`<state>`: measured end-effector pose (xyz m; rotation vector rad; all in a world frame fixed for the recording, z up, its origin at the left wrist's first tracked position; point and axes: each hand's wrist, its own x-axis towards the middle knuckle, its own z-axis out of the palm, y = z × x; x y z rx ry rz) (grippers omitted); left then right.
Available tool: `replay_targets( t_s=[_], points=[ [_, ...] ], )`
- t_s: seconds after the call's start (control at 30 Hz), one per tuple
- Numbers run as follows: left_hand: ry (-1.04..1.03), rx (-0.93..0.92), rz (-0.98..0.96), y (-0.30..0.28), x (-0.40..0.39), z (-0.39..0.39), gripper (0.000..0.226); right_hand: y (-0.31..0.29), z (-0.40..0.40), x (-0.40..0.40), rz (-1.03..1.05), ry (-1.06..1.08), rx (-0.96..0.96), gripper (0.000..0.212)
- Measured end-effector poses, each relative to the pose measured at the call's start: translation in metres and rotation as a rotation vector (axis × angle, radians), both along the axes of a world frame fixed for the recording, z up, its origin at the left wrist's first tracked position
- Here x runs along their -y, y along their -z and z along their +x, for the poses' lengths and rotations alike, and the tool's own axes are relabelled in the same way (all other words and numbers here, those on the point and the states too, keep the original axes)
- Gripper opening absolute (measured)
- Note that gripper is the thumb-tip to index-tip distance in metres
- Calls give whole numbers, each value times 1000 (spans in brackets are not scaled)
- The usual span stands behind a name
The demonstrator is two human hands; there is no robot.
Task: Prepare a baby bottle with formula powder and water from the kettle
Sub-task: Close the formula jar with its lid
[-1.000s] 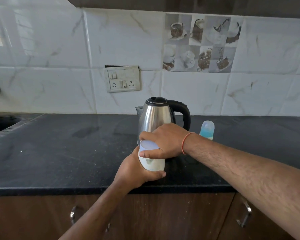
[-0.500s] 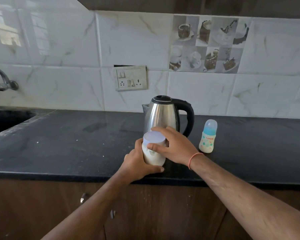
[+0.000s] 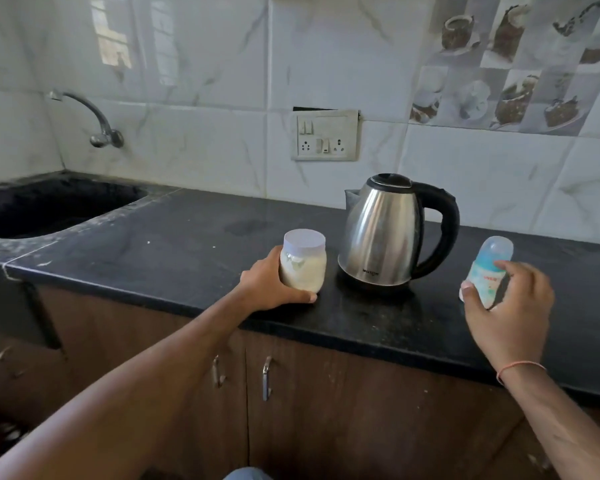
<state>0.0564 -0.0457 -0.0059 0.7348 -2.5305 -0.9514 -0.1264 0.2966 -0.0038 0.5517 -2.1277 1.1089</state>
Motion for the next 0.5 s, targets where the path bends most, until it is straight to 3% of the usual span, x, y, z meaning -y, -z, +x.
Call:
replay_targets(
  t_s=[0.2,0.3,0.5],
  points=[
    [6,-55,90,2,34,-7,113,3,-23,-9,-115,-18,364,96],
    [-8,-79,111,5,46,-12,106,6,-31,-9,-195,-78,507,90],
    [-33,-99,113,8,61,-21,107,8,-43,-10,-153,-57,530,63]
  ],
)
